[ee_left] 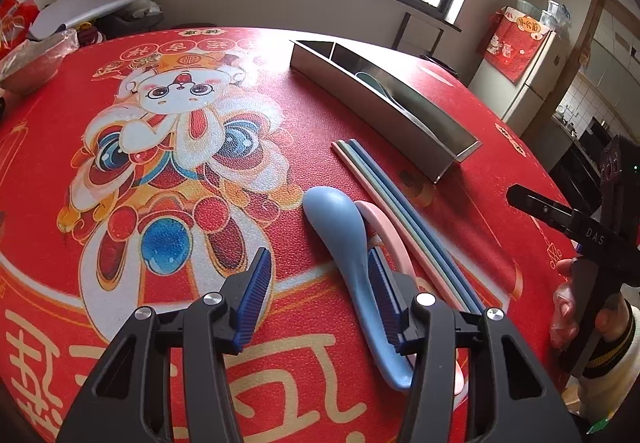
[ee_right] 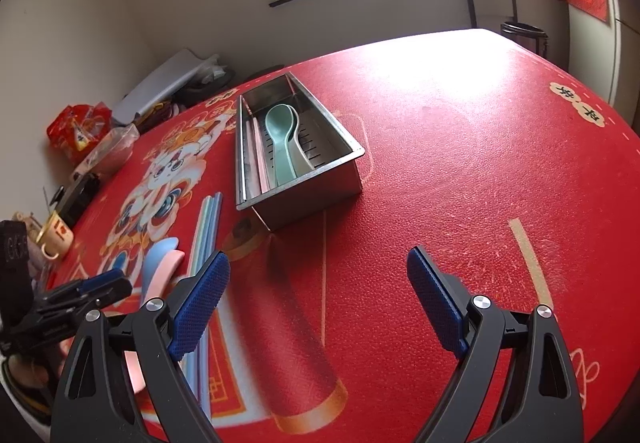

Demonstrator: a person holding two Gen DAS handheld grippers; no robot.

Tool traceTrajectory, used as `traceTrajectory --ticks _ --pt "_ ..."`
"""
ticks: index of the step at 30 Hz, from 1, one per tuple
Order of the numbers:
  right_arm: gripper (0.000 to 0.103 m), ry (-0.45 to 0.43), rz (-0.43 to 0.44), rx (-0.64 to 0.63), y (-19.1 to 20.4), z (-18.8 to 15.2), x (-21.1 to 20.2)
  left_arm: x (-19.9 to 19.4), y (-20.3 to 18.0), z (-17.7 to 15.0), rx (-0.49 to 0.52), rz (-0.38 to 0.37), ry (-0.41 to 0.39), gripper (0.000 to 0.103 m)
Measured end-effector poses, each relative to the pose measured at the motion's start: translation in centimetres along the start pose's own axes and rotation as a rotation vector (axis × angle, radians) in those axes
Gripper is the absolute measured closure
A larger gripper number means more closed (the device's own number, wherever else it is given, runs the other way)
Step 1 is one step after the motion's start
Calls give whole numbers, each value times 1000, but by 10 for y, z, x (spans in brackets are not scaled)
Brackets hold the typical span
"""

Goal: Organize utensils
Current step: 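Lower the left gripper onto the blue spoon and close on its handle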

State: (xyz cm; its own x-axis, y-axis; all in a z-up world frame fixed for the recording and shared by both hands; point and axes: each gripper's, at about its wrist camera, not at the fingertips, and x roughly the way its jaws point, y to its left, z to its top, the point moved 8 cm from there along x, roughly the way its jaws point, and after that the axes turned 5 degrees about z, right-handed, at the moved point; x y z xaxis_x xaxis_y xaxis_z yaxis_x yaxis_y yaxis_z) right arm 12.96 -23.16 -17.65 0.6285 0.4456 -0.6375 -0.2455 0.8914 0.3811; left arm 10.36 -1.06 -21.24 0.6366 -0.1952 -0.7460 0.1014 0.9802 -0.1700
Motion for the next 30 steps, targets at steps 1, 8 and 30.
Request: traceTrajectory --ticks 1,8,30 --pt "16 -2 5 -2 1 0 0 2 -1 0 0 -5 5 56" --pt "16 -4 37 27 -2 0 0 15 -5 2 -6 -12 36 67" --pt "16 -13 81 65 -7 -1 -3 16 -19 -5 99 67 66 96"
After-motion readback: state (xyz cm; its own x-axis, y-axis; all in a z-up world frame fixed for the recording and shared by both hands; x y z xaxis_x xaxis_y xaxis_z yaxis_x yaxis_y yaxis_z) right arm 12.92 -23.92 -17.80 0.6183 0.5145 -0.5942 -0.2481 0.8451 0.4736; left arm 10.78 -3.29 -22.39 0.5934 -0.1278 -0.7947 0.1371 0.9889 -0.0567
